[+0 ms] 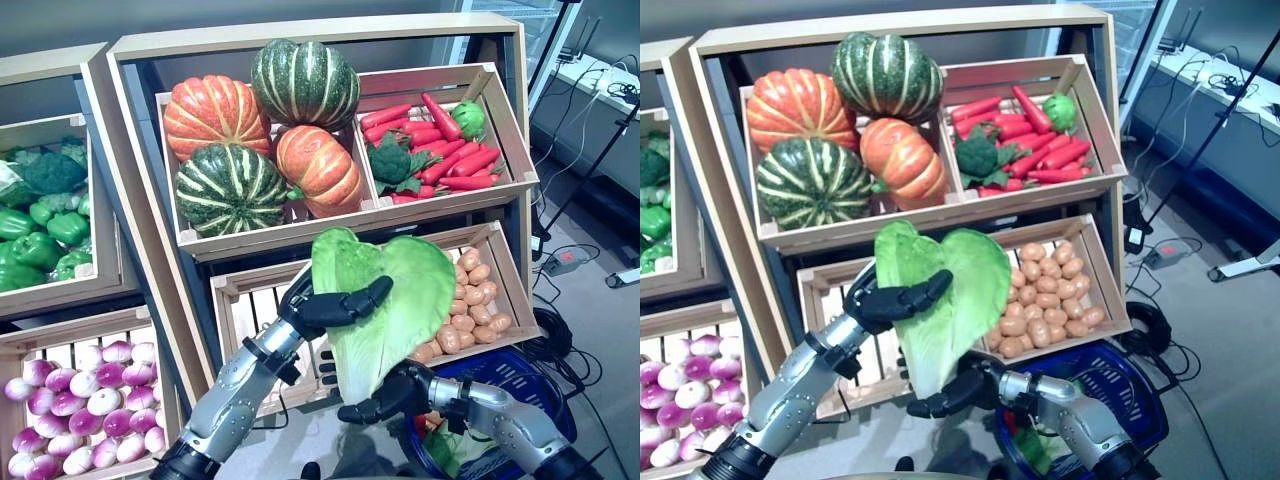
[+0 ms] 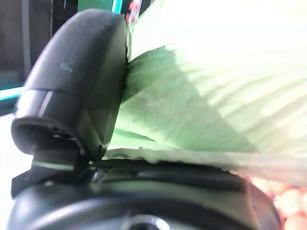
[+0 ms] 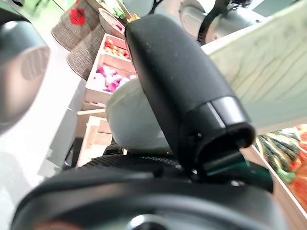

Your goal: Put vegetables into the basket

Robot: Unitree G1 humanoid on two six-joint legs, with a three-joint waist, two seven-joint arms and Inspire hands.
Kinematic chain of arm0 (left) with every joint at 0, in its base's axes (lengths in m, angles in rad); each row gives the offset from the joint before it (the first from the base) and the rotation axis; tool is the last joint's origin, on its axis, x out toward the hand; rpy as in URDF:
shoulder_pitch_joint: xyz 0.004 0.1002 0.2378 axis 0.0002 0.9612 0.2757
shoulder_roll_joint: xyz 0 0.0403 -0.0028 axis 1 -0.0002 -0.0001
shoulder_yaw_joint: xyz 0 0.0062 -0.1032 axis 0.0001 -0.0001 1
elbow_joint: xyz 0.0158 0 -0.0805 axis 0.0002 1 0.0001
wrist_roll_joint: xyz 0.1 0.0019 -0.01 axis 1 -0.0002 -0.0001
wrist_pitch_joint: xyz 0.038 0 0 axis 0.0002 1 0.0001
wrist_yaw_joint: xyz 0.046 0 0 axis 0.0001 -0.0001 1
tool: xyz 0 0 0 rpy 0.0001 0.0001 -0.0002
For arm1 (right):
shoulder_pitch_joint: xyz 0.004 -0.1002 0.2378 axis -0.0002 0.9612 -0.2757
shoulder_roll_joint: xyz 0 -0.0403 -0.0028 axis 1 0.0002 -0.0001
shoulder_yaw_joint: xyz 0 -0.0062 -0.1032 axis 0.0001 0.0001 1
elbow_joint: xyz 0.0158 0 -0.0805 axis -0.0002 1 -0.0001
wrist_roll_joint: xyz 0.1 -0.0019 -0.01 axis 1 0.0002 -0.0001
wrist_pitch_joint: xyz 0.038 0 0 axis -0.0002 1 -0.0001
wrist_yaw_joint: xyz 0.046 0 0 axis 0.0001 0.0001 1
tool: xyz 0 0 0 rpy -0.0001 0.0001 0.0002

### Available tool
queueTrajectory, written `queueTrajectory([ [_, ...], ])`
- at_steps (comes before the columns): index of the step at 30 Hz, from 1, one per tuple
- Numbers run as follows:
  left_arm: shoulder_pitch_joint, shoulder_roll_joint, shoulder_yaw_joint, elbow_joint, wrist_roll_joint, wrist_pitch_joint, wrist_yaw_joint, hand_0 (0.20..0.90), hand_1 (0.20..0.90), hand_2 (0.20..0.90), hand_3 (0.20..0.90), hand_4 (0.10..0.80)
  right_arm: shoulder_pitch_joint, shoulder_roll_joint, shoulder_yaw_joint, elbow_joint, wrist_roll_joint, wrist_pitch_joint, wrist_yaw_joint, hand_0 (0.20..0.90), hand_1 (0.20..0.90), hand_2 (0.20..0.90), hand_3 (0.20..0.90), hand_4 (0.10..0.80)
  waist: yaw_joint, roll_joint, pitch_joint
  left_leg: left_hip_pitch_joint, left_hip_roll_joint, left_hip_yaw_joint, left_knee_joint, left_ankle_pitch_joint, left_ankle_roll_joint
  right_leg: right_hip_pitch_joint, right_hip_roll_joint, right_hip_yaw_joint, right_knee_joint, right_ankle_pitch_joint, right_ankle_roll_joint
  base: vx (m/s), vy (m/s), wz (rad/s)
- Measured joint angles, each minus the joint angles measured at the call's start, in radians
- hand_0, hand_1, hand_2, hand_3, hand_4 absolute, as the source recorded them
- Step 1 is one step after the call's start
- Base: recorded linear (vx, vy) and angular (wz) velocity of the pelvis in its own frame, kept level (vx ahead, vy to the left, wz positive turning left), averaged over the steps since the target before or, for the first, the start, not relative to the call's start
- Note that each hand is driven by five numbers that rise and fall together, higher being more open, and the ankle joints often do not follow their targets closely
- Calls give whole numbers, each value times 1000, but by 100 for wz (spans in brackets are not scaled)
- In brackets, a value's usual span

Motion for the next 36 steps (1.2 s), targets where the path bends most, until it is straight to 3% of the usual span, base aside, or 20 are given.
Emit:
queueTrajectory([
  [1, 0, 0, 0, 0, 0, 5, 0, 300, 300, 300, 300, 400, 0, -1, 1, 4, 0, 0, 5, 900, 900, 900, 900, 800, -2, 0, -6, 0, 0, 0, 0, 0, 0, 0, 0, 0, 0, 0, 0, 0, 0, 0],
  [3, 0, 2, 0, 0, -9, 12, -1, 300, 300, 300, 300, 400, 0, -2, 1, 5, 0, 0, 11, 300, 300, 300, 300, 400, -4, 1, -12, 0, 0, 1, 0, -1, 1, 0, 0, 1, 0, 0, 0, 0, 0, 0],
  [16, 0, 17, 17, 1, -37, 13, 1, 300, 300, 300, 300, 400, 2, -7, 10, 5, -1, -4, 28, 300, 300, 300, 300, 400, -10, 6, -16, 0, 0, 2, 0, -3, 5, 0, 0, 2, 0, 0, 0, 0, 0, 0],
  [21, 0, 18, 22, 1, -14, 13, 3, 300, 300, 300, 300, 400, 23, 5, 10, 5, 3, -27, -17, 300, 300, 300, 300, 400, -12, 9, -18, 0, 0, 3, 0, -3, 4, -1, 0, 3, 0, 0, 0, 19, -8, 0],
  [22, 0, 18, 23, 1, -7, 14, 7, 436, 436, 436, 436, 491, 33, 14, 10, 4, 4, -38, -41, 300, 300, 300, 300, 400, -14, 11, -19, 0, 0, 3, 0, -4, 5, -1, -1, 3, 0, -1, 0, 0, 0, 0],
  [23, 1, 18, 25, 1, 4, 15, 8, 900, 900, 900, 900, 800, 44, 24, 9, 4, 4, -48, -67, 300, 300, 300, 300, 400, -16, 11, -19, 0, 0, 3, 0, -5, 6, -1, 0, 3, 0, -1, 0, 16, -30, 0],
  [32, 119, 15, 77, -5, 72, 69, 5, 900, 900, 900, 900, 800, 242, 81, -85, -27, 7, -117, -284, 300, 300, 300, 300, 400, -23, 19, -19, -18, 2, 24, -6, -13, 9, -29, 0, 23, 0, -4, 0, 8, -34, -7],
  [36, 177, 5, 120, -5, 90, 68, 32, 900, 900, 900, 900, 800, 320, 146, -194, 4, 103, -209, -444, 300, 300, 300, 300, 400, -25, 25, -10, -72, 2, 27, 1, -7, 7, -92, 1, 30, 5, 2, 5, -267, -25, -5],
])
